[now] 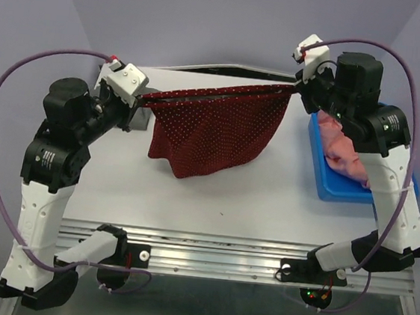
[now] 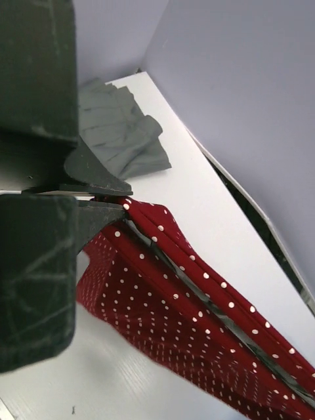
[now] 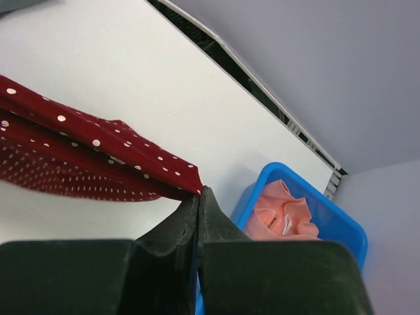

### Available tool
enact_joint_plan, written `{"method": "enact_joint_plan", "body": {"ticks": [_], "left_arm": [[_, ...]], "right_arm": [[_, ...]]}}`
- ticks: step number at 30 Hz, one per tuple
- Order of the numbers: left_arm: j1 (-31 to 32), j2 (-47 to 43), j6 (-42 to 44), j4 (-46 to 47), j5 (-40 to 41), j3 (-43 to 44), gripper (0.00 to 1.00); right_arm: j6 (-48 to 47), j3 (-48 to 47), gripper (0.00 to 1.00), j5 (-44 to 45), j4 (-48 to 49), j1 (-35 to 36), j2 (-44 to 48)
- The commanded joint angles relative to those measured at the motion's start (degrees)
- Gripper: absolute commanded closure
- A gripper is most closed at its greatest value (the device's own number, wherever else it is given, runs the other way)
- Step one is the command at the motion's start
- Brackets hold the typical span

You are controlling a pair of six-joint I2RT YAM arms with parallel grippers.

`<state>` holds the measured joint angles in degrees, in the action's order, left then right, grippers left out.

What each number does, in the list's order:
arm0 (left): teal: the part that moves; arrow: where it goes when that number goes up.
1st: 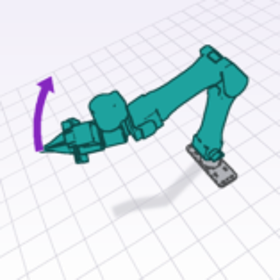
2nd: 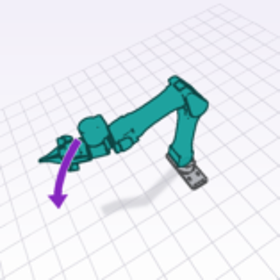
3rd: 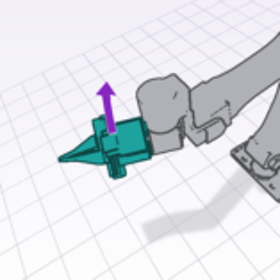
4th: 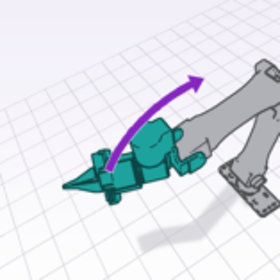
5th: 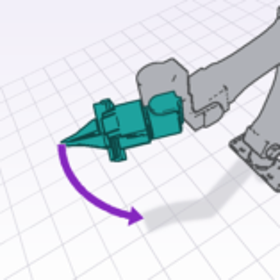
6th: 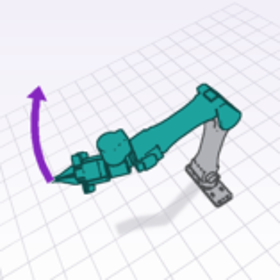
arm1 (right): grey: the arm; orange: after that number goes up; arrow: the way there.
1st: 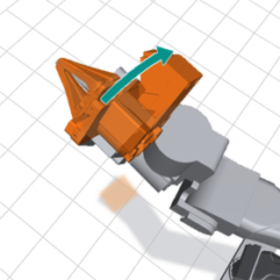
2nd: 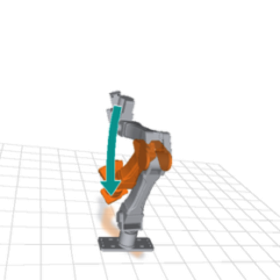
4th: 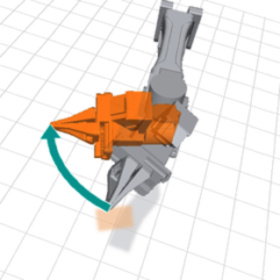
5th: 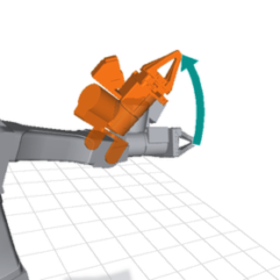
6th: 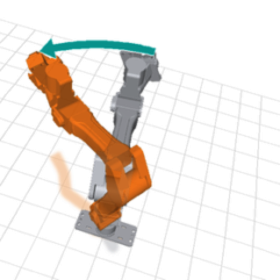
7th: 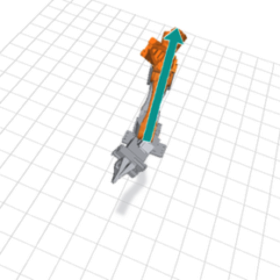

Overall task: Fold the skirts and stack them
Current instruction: Flatten the skirt out

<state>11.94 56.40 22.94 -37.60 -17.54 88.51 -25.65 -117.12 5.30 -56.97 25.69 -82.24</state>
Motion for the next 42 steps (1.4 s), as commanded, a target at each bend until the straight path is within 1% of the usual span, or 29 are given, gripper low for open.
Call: {"method": "enact_joint_plan", "body": {"ticks": [1, 5, 9, 10, 12, 14, 15, 16, 17, 18, 19, 20, 21, 22, 23, 24, 25, 27, 28, 30, 31, 32, 33, 34, 35, 36, 39, 40, 42], "left_arm": [[1.1, 6.7, 8.0, -11.3, 18.1, 4.6, 1.00], [6.5, 6.5, 7.7, -11.2, 21.8, 2.6, 1.00], [7.0, 8.5, 5.3, -9.1, 21.5, 0.7, 1.00], [7.0, 10.6, 3.9, -8.2, 21.9, 0.7, 1.00], [7.0, 13.6, 2.6, -4.6, 24.6, 1.6, 1.00], [6.6, 19.0, 0.8, -2.0, 26.3, 3.3, 1.00], [6.4, 20.8, 0.3, 0.7, 26.6, 4.6, 1.00], [6.2, 22.9, -0.3, 1.8, 26.9, 8.7, 1.00], [5.3, 27.6, -1.6, 2.7, 27.0, 11.2, 1.00], [4.6, 30.1, -2.5, 3.9, 26.9, 17.7, 1.00], [3.9, 32.9, -3.2, 4.3, 26.5, 21.6, 1.00], [3.1, 38.4, -4.1, 4.6, 26.2, 25.5, 1.00], [1.4, 41.0, -5.7, 5.3, 24.6, 33.9, 1.00], [0.7, 43.7, -6.6, 5.4, 23.8, 38.8, 1.00], [-0.1, 48.8, -7.4, 5.7, 22.8, 43.2, 1.00], [-0.7, 50.9, -8.8, 6.4, 22.1, 47.8, 1.00], [-1.3, 52.8, -9.3, 7.1, 21.8, 55.1, 1.00], [-1.6, 54.8, -9.4, 11.5, 21.2, 58.0, 1.00], [-1.6, 54.0, -9.0, 13.5, 21.5, 57.2, 1.00], [-1.7, 48.8, -8.3, 18.2, 21.9, 48.8, 1.00], [-1.7, 46.5, -7.6, 22.5, 21.2, 44.9, 1.00], [-1.7, 42.2, -5.3, 24.0, 20.0, 36.3, 1.00], [-1.7, 40.3, -4.4, 25.5, 17.0, 27.6, 1.00], [-1.7, 38.4, -3.6, 25.9, 15.0, 22.9, 1.00], [-1.6, 35.4, -1.3, 26.0, 14.0, 18.6, 1.00], [-1.2, 34.1, -0.3, 26.0, 13.2, 9.9, 1.00], [-0.4, 31.1, 3.8, 24.2, 12.6, -2.0, 1.00], [0.0, 31.1, 5.0, 23.3, 12.9, -7.9, 1.00], [1.0, 31.2, 6.7, 21.2, 13.1, -12.9, 1.00]], "right_arm": [[-1.8, -0.1, 0.99, 12.4, -5.9, -3.1, -1.5], [-0.8, 1.0, 0.99, 10.5, -6.3, -3.1, -2.3], [-3.3, 7.1, 0.99, 11.6, -1.3, -3.1, -1.9], [-4.0, 8.6, 0.99, 13.0, 2.9, -3.1, -2.0], [-4.6, 10.8, 0.99, 14.1, 7.0, -3.1, -4.1], [-4.8, 9.4, 0.99, 15.1, 11.4, -3.7, -7.1], [-4.8, 6.0, 0.99, 15.1, 12.7, -3.7, -9.1], [-4.8, 3.3, 0.99, 15.0, 13.7, -4.8, -11.3], [-4.8, 0.1, 0.99, 14.8, 15.1, -6.1, -16.2], [-5.0, -8.2, 0.99, 14.8, 15.4, -6.6, -19.2], [-5.3, -13.2, 0.99, 15.0, 15.6, -6.6, -22.1], [-5.7, -18.5, 0.99, 15.5, 15.6, -7.2, -25.2], [-7.1, -28.6, 0.99, 16.1, 15.6, -7.2, -31.3], [-8.1, -32.6, 0.99, 16.6, 16.1, -7.2, -33.9], [-9.1, -35.0, 0.99, 17.9, 19.2, -7.2, -35.9], [-10.9, -35.4, 0.99, 18.7, 22.0, -7.2, -37.0], [-11.4, -32.2, 0.99, 19.4, 29.1, -7.2, -36.5], [-11.4, -28.0, 0.99, 20.2, 35.8, -7.2, -34.3], [-10.9, -26.6, 0.99, 19.9, 37.9, -7.2, -32.0], [-8.7, -25.6, 0.99, 18.1, 39.2, -7.2, -30.3], [-8.2, -24.7, 0.99, 17.0, 38.4, -7.2, -29.3], [-7.7, -22.8, 0.99, 14.6, 36.2, -7.2, -26.7], [-7.6, -16.0, 0.99, 13.5, 35.6, -7.2, -23.3], [-7.7, -11.1, 0.99, 13.1, 35.6, -7.2, -23.2], [-7.7, -5.9, 0.99, 10.5, 35.0, -7.2, -19.5], [-8.2, 4.8, 0.99, 9.3, 34.9, -7.2, -17.7], [-8.1, 17.6, 0.99, 4.2, 30.8, -6.6, -13.8], [-8.6, 24.8, 0.99, 3.8, 30.1, -5.7, -13.7], [-8.5, 31.0, 0.99, 2.9, 27.4, -4.8, -13.7]]}}
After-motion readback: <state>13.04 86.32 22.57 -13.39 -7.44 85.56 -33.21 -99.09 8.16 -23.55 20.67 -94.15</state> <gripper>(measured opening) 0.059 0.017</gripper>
